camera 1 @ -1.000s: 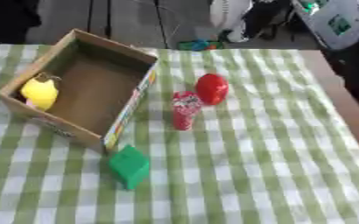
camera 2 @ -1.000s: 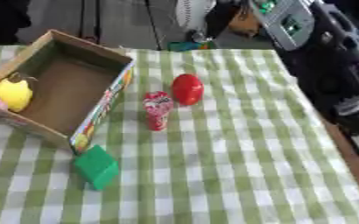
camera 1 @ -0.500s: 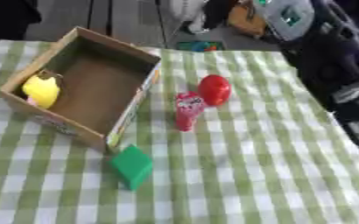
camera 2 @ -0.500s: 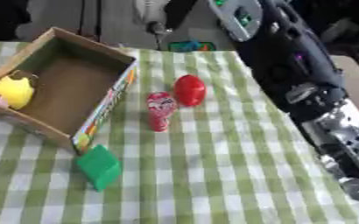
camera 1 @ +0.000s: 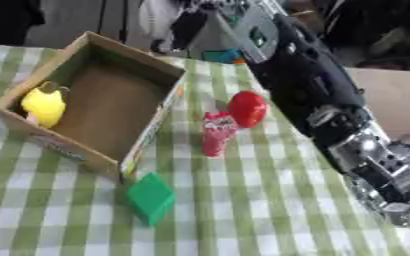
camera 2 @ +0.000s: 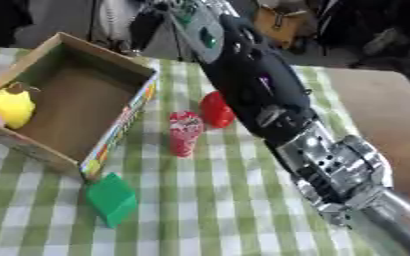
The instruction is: Pick up objects on the table and place them in the box.
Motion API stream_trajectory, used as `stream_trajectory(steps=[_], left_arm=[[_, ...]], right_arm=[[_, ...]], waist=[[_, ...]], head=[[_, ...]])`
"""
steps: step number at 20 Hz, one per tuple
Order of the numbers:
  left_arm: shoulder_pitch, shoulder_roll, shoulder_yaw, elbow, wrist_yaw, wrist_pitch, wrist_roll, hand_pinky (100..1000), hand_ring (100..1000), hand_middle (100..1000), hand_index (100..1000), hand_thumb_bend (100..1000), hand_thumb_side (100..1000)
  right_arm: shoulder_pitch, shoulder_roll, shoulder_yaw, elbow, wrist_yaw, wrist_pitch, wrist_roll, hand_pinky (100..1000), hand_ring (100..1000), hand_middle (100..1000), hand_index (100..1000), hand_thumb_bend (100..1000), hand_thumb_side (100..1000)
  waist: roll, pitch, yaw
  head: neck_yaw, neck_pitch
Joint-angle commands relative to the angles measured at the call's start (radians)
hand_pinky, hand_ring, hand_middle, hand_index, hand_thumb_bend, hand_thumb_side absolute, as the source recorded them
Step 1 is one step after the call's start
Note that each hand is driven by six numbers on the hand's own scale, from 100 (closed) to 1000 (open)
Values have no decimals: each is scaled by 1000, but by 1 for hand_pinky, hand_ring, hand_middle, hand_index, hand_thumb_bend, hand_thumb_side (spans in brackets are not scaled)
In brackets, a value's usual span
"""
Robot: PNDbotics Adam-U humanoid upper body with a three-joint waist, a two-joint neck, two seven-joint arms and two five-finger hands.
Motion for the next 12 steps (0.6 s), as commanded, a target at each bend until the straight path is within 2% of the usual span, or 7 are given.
stream_trajectory(steps=[1, 7, 12], left_arm=[[-29, -6, -7, -14, 14, -3, -13, 723, 576, 651, 706, 100, 1000], [-60, -33, -19, -14, 36, -6, -31, 723, 577, 651, 705, 100, 1000], [-76, -51, -23, -14, 49, -6, -43, 723, 576, 651, 706, 100, 1000]], right_arm=[[-40, 37, -37, 42, 93, 6, -66, 100, 423, 513, 547, 100, 118], [-47, 89, -86, 130, 203, 24, -187, 100, 419, 511, 545, 100, 120], [-37, 123, -99, 173, 275, 39, -266, 100, 422, 513, 548, 100, 119]], waist=[[9, -17, 16], [8, -5, 67], [5, 6, 101]], head=[[-45, -26], [-117, -40], [-162, -48]])
